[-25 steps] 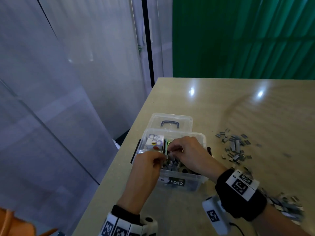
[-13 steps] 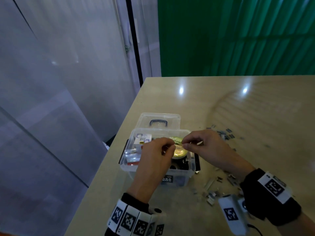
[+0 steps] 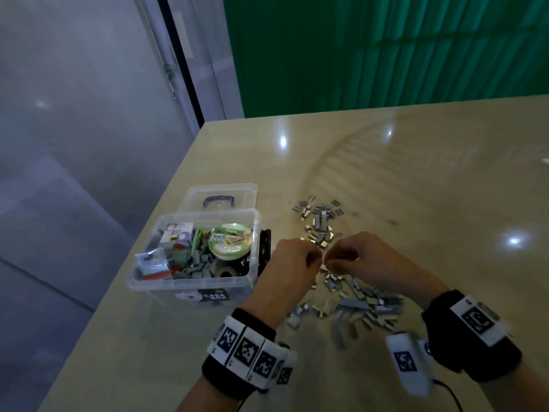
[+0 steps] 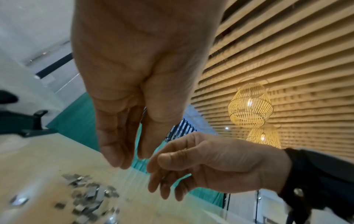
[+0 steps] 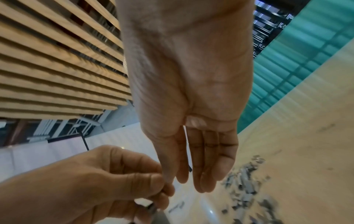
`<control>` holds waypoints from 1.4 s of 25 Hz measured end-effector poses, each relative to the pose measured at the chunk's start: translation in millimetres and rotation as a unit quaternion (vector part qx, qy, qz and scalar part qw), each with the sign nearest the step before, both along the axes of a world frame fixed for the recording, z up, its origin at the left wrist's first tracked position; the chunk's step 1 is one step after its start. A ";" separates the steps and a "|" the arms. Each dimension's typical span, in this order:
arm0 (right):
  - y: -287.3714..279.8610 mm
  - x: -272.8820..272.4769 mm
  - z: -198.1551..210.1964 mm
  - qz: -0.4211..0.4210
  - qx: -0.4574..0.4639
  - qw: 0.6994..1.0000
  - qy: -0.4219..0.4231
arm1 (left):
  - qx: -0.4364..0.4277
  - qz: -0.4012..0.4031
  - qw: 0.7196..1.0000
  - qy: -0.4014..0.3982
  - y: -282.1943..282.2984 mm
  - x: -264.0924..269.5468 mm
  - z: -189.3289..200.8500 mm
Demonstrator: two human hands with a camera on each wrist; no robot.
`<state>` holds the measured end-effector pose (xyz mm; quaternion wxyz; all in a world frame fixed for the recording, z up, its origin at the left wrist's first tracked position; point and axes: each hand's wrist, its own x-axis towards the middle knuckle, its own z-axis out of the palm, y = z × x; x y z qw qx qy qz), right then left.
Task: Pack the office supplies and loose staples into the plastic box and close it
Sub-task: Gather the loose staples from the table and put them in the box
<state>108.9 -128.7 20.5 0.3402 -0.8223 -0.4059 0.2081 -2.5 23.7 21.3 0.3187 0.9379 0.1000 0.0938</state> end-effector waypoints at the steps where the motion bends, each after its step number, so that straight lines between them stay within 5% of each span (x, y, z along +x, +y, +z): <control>1: -2.9 3.7 -7.8 -0.003 -0.020 1.000 -0.006 | 0.036 0.004 0.999 0.037 -1.0 3.0 -9.4; 5: -14.7 14.3 -37.0 -0.006 -0.090 0.995 -0.044 | 0.083 0.081 0.977 0.180 -6.4 2.1 -48.0; 9: -25.0 12.0 -54.5 0.024 -0.125 0.991 -0.031 | 0.112 0.122 0.960 0.225 -9.5 -4.5 -74.5; 22: -23.7 1.3 -65.5 0.028 -0.174 0.981 -0.080 | -0.011 0.153 0.970 0.190 -8.4 4.4 -90.4; 30: -12.2 21.5 -31.1 -0.006 -0.096 0.994 -0.045 | -0.063 0.110 0.992 0.026 -20.8 -0.4 -36.5; 35: -2.5 22.6 -24.0 0.004 -0.110 0.994 -0.026 | -0.095 0.101 0.990 -0.012 -13.3 -5.7 -14.8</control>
